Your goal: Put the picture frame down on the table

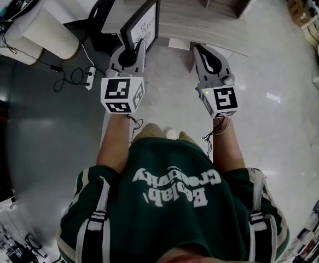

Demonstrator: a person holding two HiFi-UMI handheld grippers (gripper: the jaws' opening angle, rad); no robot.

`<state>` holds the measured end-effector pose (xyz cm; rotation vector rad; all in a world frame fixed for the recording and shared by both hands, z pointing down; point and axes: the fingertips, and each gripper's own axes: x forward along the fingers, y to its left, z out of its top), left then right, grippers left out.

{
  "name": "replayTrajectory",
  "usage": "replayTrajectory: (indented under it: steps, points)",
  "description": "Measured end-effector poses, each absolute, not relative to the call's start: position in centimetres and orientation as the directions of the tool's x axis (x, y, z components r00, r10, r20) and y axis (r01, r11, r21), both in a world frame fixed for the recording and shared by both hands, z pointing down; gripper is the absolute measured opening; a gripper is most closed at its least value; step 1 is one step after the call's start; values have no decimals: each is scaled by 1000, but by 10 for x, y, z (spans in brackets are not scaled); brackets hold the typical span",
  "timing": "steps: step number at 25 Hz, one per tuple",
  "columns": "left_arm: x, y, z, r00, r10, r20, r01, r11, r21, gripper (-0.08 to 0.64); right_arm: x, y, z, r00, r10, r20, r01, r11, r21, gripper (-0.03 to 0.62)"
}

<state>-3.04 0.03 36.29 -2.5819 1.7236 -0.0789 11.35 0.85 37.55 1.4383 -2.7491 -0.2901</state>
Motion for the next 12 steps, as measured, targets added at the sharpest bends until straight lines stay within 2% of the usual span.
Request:
replayTrajectory:
  steps: [12]
  points:
    - [-57,-56,341,370,-929,1,-928,-370,-44,28,83,-49,350,-634,-770,-74,-770,618,161,38]
